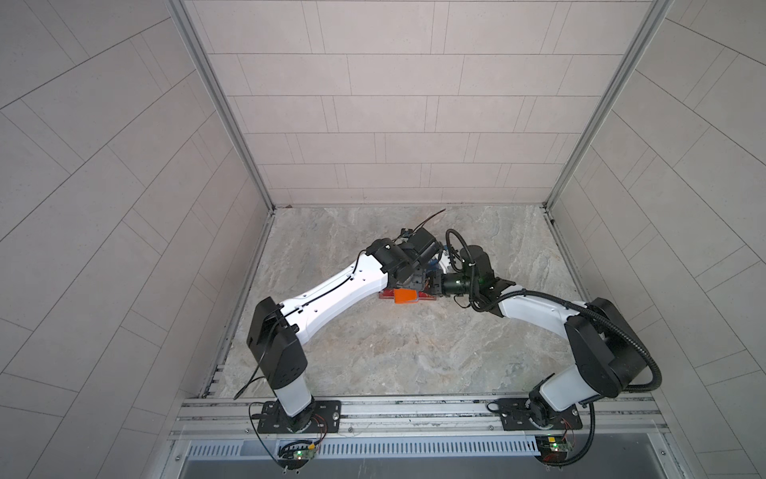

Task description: Put the credit cards into the card holder

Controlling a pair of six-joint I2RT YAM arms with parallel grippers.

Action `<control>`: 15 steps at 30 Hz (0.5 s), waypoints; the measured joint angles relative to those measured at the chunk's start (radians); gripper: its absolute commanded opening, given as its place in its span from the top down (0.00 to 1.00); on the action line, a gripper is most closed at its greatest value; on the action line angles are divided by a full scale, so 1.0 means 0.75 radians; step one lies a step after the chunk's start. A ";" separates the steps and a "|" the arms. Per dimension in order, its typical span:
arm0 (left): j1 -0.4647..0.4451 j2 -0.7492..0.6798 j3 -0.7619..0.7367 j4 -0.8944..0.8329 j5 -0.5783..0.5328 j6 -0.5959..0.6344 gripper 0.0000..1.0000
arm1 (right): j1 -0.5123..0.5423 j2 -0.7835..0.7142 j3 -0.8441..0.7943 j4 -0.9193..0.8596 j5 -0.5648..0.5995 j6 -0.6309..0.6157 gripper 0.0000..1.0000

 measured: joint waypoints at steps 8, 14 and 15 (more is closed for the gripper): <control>0.004 -0.008 -0.014 0.004 -0.002 0.023 0.35 | 0.009 -0.016 -0.004 -0.034 0.022 -0.007 1.00; 0.027 -0.050 -0.025 -0.021 -0.002 0.028 0.45 | 0.009 -0.016 -0.012 -0.040 0.028 -0.014 1.00; 0.035 -0.063 -0.034 -0.023 -0.002 0.028 0.46 | 0.009 -0.016 -0.013 -0.041 0.028 -0.017 1.00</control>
